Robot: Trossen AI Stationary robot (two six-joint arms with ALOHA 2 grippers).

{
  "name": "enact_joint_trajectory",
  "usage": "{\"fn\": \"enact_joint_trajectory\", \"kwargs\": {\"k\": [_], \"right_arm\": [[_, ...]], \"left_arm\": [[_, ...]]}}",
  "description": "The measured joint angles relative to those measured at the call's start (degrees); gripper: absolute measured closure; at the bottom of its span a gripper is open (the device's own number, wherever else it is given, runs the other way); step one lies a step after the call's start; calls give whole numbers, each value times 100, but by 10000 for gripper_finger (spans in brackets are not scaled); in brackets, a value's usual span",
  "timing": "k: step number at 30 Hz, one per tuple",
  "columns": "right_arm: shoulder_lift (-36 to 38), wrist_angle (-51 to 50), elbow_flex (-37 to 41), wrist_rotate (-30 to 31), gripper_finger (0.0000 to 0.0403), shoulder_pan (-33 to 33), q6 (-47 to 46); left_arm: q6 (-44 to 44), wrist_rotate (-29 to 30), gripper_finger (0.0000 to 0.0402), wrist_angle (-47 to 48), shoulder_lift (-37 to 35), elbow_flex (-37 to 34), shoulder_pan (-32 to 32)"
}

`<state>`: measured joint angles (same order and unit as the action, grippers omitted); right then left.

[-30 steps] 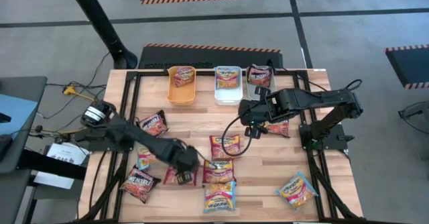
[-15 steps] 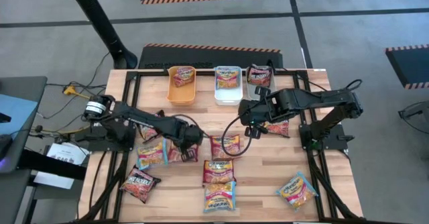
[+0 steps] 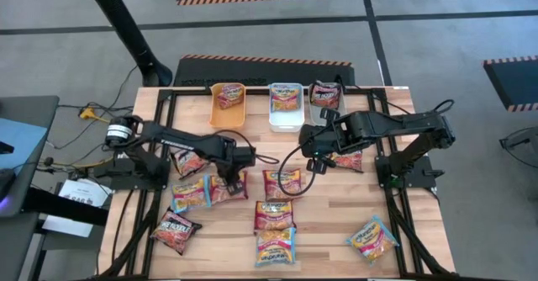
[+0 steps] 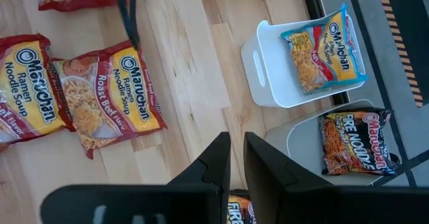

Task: Sort Maruchan noodles
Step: Put the red noodle pack into the yellow bin

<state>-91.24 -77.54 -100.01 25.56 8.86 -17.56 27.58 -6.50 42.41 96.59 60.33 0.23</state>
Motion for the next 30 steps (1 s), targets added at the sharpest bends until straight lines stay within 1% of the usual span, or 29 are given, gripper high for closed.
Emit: {"fn": "enact_joint_trajectory", "kwargs": {"k": [6, 9, 14, 18, 22, 25, 27, 30], "right_arm": [[2, 0, -2, 0, 336, 0, -4], [2, 1, -2, 0, 336, 0, -14], [2, 6, -2, 0, 336, 0, -58], [2, 19, -7, 0, 336, 1, -206], [4, 18, -7, -2, 336, 49, -262], [4, 18, -7, -15, 336, 106, -376], [4, 18, -7, -17, 336, 150, -404], [4, 16, -7, -17, 336, 237, -415]], "left_arm": [[24, -926, 287, 31, -12, 10, 343], [38, -1082, 283, 64, -20, 32, 441], [-180, -706, 288, 725, -136, 469, 445], [-109, -330, 289, 1196, -410, 768, 370], [277, -121, 289, 1682, -820, 799, 157], [664, 193, 290, 2025, -1109, 798, -112], [945, 406, 290, 2125, -1303, 772, -347], [1358, 529, 290, 2124, -1536, 680, -691]]}}
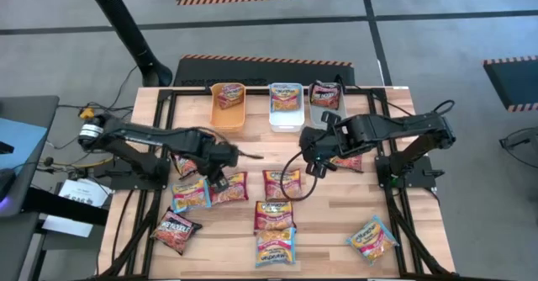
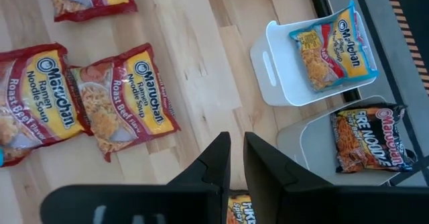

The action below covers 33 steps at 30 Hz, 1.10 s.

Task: Sort Maruchan noodles
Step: Put the red noodle pack into the yellow bin

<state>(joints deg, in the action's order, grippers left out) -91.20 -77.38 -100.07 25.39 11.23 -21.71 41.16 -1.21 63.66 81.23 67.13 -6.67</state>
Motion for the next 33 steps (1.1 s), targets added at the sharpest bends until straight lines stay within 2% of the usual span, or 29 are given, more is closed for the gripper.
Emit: {"fn": "enact_joint_trajectory", "kwargs": {"k": [8, 10, 16, 23, 28, 33], "right_arm": [[2, 45, 24, 0, 336, 342, -717], [9, 290, 149, -38, 336, 485, -813], [0, 1644, 734, -794, 336, 738, -826], [-1, 3402, 1503, -1136, 336, 710, -836], [-2, 4792, 2110, -1630, 336, 528, -845], [-2, 5745, 2591, -1698, 336, 287, -992]], "left_arm": [[1174, 39, 290, -78, -263, -470, -751], [1417, 39, 290, -349, -263, -683, -912], [1740, 13, 290, -1524, -260, -1278, -1177], [1961, 207, 290, -1920, -258, -1744, -1281], [1937, 259, 290, -2589, -258, -2069, -1227], [1847, 445, 290, -2625, -256, -2165, -1132]]}}
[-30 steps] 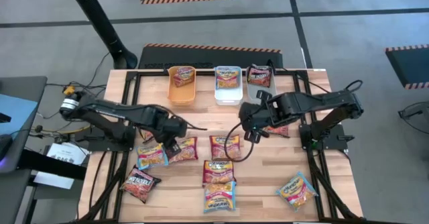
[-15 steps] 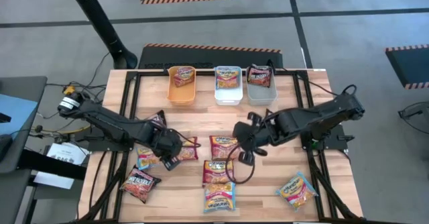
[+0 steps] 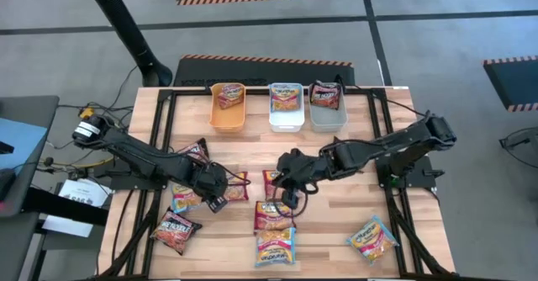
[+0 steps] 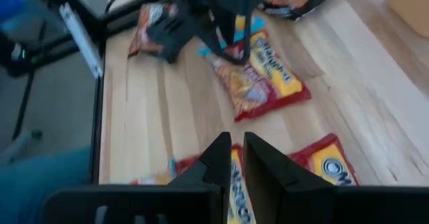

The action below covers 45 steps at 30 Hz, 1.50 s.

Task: Sort Maruchan noodles
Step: Put the red noodle pack into the yellow bin

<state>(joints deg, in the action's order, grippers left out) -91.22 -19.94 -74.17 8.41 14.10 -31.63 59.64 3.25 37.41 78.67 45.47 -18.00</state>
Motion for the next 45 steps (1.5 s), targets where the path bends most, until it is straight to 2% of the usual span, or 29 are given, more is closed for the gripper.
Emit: {"fn": "enact_joint_trajectory", "kwargs": {"k": [10, 16, 21, 23, 26, 36, 45], "right_arm": [[-2, 1406, 919, -149, 336, -396, -542], [-165, 2107, 1112, -147, 336, -626, -566], [-475, 2780, 1076, -230, 336, -819, -97], [-485, 2592, 1133, -250, 336, -917, 56], [-710, 2905, 1093, -296, 336, -1051, 542], [-1481, 3379, 971, -1306, 336, -1141, 925], [-2158, 2906, 234, -1313, 335, -902, 2628]], "left_arm": [[-50, 214, 290, 11, 7, -2, 159], [-52, 155, 290, 59, 7, -2, 159], [-158, 151, 290, 79, 9, -2, 159], [-200, 107, 290, 80, 9, -2, 159], [-262, 107, 290, 64, 9, -2, 159], [-299, -99, 290, 35, 9, -2, 157], [-301, -92, 290, 16, 9, -2, 159]]}}
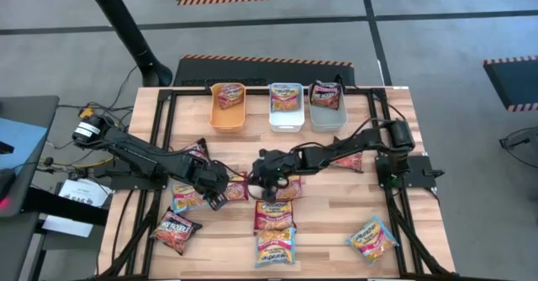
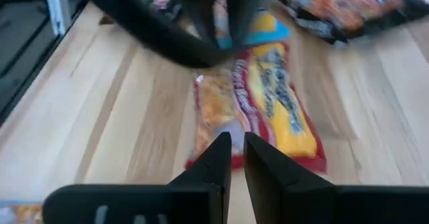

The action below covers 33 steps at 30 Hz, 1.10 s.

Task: Sort Maruchan noodles
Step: Put the red noodle pack into the yellow bin

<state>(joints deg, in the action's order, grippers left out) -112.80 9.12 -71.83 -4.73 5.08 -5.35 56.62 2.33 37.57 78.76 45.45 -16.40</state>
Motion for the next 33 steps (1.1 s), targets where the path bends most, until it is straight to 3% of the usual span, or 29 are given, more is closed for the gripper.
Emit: {"fn": "enact_joint_trajectory", "kwargs": {"k": [7, 23, 26, 33], "right_arm": [[-9, -383, -258, 31, 333, 15, 674], [-15, -866, -400, 163, 299, 3, 1050], [-15, -972, -398, 167, 271, 7, 1573], [-82, -746, -399, 164, 202, 68, 3729]], "left_arm": [[-8, 7, 290, 41, 0, 0, 2], [-44, -13, 290, 39, 0, 0, 2], [-40, -59, 290, 24, 0, 0, 2], [-29, -146, 290, -16, 0, 0, 126]]}}
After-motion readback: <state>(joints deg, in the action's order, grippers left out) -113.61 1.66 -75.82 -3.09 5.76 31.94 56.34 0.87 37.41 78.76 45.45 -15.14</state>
